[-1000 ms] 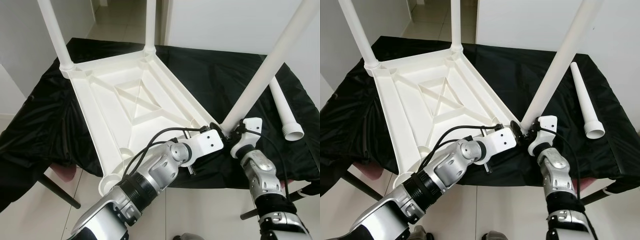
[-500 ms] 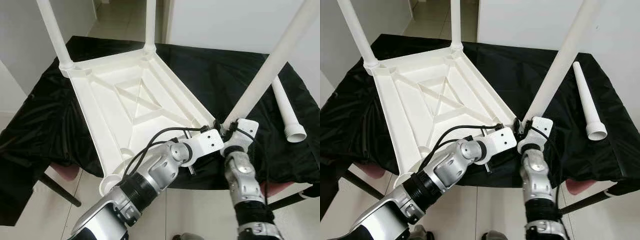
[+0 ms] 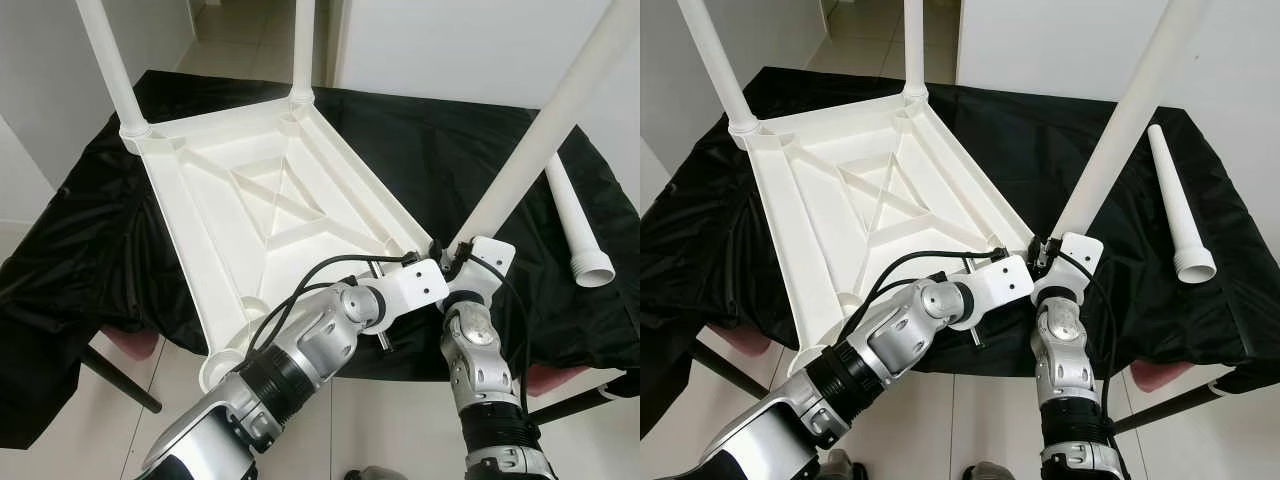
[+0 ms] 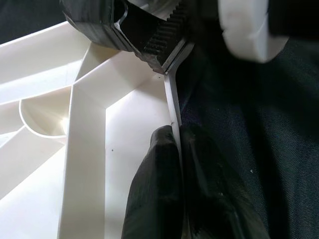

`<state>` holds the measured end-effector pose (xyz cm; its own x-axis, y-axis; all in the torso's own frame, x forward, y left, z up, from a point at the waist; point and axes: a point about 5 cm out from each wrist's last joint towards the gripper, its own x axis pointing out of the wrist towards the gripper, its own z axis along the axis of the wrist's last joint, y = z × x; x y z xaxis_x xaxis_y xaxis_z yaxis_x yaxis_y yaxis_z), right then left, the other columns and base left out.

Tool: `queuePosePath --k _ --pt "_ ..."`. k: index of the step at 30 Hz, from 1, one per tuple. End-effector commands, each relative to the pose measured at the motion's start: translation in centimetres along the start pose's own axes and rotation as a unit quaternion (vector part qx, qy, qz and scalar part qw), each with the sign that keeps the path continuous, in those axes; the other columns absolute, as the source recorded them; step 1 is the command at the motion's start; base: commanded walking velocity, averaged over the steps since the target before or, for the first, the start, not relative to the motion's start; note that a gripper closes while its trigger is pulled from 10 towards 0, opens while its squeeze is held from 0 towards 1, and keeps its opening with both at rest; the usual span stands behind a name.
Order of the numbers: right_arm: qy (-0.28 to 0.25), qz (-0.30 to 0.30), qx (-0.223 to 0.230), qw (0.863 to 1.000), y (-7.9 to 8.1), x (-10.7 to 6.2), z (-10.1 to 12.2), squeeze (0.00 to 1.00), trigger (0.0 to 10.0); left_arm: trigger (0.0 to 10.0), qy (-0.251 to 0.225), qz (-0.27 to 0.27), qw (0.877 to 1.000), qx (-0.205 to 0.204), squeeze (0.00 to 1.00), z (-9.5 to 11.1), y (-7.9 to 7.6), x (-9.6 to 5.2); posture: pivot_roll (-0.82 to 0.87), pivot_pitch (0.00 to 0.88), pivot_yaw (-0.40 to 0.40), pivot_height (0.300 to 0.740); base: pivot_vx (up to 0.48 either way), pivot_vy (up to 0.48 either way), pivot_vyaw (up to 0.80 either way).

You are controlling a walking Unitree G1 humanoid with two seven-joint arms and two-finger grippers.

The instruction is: Building children table

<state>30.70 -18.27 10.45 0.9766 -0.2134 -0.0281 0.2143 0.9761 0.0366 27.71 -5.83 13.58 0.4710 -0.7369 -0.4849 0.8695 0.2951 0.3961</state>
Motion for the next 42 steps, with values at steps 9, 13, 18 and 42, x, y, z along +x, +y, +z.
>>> queuePosePath --k 9,13,18,42 --pt "0.059 0.034 -0.018 0.998 -0.3 -0.3 -2.2 1.0 10.0 10.0 -0.01 -0.025 0.999 0.023 0.0 0.8 -1.1 0.4 0.02 0.011 -0.021 0.74 0.0 0.0 0.0" --pt "0.059 0.034 -0.018 0.998 -0.3 -0.3 -2.2 1.0 10.0 10.0 -0.01 -0.025 0.999 0.023 0.0 0.8 -1.1 0.4 0.02 0.011 -0.021 0.74 0.0 0.0 0.0" --pt "-0.017 0.16 -0.047 0.986 -2.3 1.5 1.0 0.0 10.0 10.0 -0.01 -0.026 0.999 0.021 0.0 0.9 -1.1 0.5 0.02 0.018 -0.018 0.74 0.0 0.0 0.0" --pt "0.042 0.391 -0.079 0.916 -3.9 1.6 0.1 0.0 10.0 10.0 -0.008 -0.02 1.0 0.023 0.0 0.9 -0.7 0.3 0.04 0.033 -0.011 0.74 0.0 0.0 0.0"
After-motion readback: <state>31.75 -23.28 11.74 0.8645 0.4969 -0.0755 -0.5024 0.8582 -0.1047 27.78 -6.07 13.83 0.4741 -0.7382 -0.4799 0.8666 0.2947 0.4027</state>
